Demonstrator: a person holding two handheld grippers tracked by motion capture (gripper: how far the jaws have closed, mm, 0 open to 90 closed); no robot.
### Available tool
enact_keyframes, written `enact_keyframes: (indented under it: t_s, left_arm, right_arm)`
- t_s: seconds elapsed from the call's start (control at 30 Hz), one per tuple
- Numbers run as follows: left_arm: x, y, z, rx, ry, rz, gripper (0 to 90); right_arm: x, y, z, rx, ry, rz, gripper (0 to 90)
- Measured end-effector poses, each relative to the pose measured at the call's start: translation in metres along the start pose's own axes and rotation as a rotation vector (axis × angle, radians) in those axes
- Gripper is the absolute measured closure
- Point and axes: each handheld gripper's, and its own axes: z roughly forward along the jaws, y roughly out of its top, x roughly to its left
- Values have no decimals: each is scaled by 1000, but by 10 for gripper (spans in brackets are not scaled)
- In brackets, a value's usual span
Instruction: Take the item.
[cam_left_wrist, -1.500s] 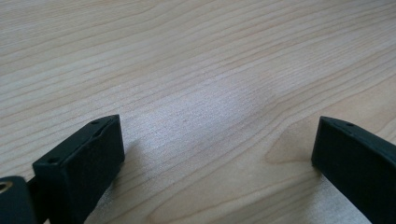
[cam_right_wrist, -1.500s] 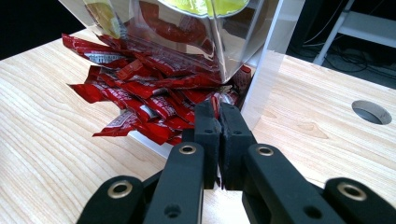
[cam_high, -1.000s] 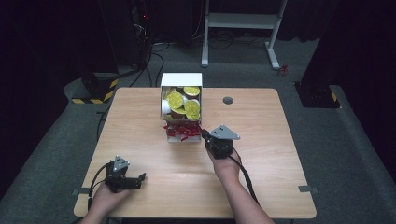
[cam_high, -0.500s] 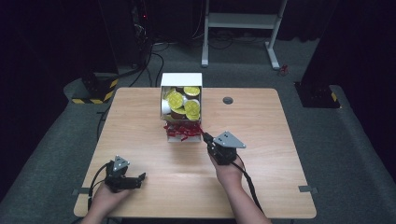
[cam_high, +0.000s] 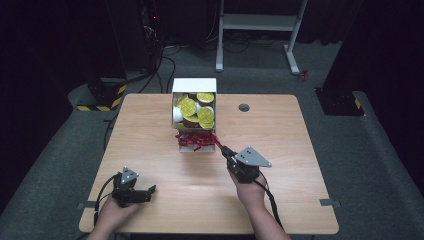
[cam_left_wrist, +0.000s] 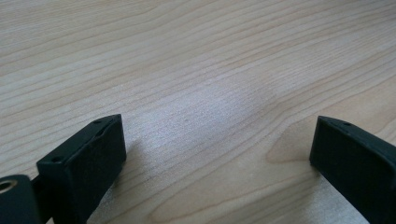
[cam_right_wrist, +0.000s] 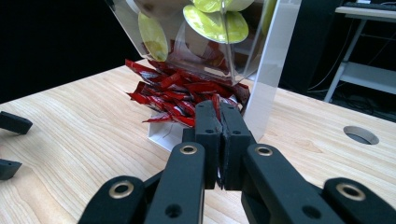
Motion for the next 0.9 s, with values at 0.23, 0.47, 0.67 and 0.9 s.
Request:
enact_keyframes:
  t_s: [0.23, 0.47, 0.67, 0.9]
  left_arm:
    - [0, 0, 0, 0, 0, -1, 38]
    - [0, 0, 0, -3, 1, -3, 37]
    - [0, 0, 1, -2, -2, -4, 35]
    - [0, 0, 1, -2, -2, -3, 33]
  right_arm:
    - [-4, 2, -12, -23, -5, 18, 885]
    - [-10, 3, -23, -31, -9, 39, 888]
    - [-16, 0, -26, -26, -19, 50, 889]
    - [-22, 3, -34, -42, -33, 70, 888]
